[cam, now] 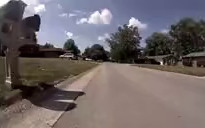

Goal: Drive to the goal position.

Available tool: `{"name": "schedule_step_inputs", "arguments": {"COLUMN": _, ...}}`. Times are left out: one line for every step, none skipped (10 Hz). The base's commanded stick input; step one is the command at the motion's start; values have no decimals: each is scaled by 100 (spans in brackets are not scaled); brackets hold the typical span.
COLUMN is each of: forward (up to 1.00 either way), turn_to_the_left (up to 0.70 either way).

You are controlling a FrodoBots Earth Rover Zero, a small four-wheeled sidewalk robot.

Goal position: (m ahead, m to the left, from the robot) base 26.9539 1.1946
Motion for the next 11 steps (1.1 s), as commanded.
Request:
{"name": "schedule_step_inputs", "arguments": {"forward": 100, "turn_to_the_left": 3}}
{"name": "schedule_step_inputs", "arguments": {"forward": 100, "turn_to_the_left": 3}}
{"name": "schedule_step_inputs", "arguments": {"forward": 100, "turn_to_the_left": 3}}
{"name": "schedule_step_inputs", "arguments": {"forward": 100, "turn_to_the_left": 1}}
{"name": "schedule_step_inputs", "arguments": {"forward": 100, "turn_to_the_left": -1}}
{"name": "schedule_step_inputs", "arguments": {"forward": 100, "turn_to_the_left": -11}}
{"name": "schedule_step_inputs", "arguments": {"forward": 100, "turn_to_the_left": -32}}
{"name": "schedule_step_inputs", "arguments": {"forward": 100, "turn_to_the_left": 0}}
{"name": "schedule_step_inputs", "arguments": {"forward": 100, "turn_to_the_left": 0}}
{"name": "schedule_step_inputs", "arguments": {"forward": 100, "turn_to_the_left": 0}}
{"name": "schedule_step_inputs", "arguments": {"forward": 100, "turn_to_the_left": 0}}
